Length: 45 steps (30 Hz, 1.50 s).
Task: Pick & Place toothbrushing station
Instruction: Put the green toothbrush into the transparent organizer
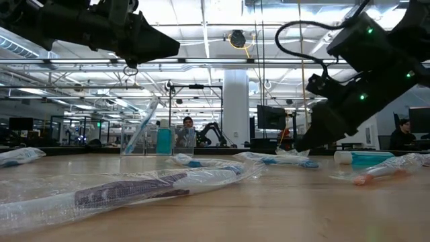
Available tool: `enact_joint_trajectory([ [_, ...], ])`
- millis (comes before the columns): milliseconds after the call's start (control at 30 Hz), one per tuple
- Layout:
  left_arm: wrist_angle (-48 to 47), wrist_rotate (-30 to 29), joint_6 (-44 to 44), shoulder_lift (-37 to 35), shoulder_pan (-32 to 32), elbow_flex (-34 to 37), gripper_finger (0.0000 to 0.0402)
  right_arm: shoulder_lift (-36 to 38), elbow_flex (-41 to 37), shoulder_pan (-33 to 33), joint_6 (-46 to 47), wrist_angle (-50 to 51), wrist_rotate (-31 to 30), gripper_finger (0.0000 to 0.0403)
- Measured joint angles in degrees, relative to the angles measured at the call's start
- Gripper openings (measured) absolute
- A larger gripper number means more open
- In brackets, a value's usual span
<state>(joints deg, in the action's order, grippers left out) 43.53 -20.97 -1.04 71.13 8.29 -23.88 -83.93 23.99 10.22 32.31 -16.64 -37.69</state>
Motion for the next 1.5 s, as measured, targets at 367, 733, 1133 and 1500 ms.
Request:
enact_joint_trajectory([
  [367, -0.1, 0.1, 0.0, 0.0, 0.0, 0.0, 0.0131, -4.1, 0.0, -1.2, 4.7, -0.2, -0.5, 0.0170],
  [733, -2.1, 0.1, 0.0, 0.0, 0.0, 0.0, 0.0131, -4.0, 0.0, -3.1, 4.3, -1.0, 3.6, 0.0048],
  [1133, -2.7, -7.9, -5.4, -2.9, 0.0, 0.0, 0.0131, 1.0, 3.5, -4.3, -11.6, -3.5, 3.4, 0.0031],
  [1500, -18.2, -9.5, -0.4, -15.3, -1.8, 0.0, 0.0131, 2.6, 24.8, -6.1, -35.8, 15.9, 8.4, 0.0024],
])
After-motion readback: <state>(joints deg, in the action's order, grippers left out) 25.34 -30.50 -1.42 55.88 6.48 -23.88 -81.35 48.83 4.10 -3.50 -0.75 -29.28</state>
